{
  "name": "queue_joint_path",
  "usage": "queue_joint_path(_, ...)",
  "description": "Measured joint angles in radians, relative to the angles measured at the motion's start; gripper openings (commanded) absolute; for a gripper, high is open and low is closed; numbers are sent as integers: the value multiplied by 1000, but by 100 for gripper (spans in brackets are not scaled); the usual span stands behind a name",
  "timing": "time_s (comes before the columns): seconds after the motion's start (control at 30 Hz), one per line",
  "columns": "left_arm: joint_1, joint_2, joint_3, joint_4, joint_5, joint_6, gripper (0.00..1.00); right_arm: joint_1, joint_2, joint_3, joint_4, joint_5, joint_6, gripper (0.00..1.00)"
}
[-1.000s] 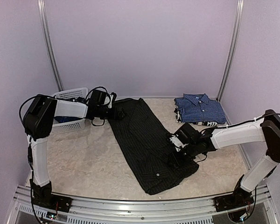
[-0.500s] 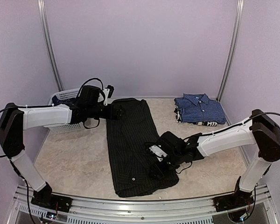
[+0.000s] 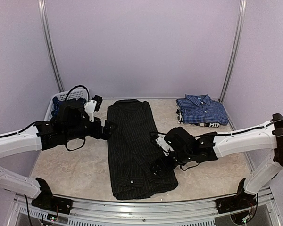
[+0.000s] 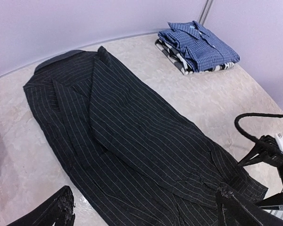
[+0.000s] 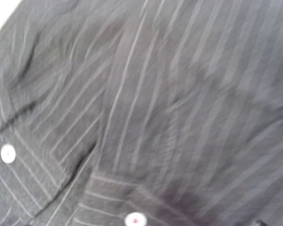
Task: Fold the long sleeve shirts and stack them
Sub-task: Move the rectangle-folded shirt to the center of the board, then pick up the rectangle-folded shirt from the center of the board.
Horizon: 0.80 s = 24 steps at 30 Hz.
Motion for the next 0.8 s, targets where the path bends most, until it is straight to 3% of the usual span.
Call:
queue_joint_path(0.3,26,-107,-6,-15,-129,-72,99,0,-255,-119,20,207,44,100)
queue_joint_path(0.63,173,-80,-74,-23,110,-164,99,-11,-524,-265,39,329,135,99)
queue_joint_path(0.8,126,-79,-99,-34,151,-169,99,-34,-558,-276,40,338,135,100)
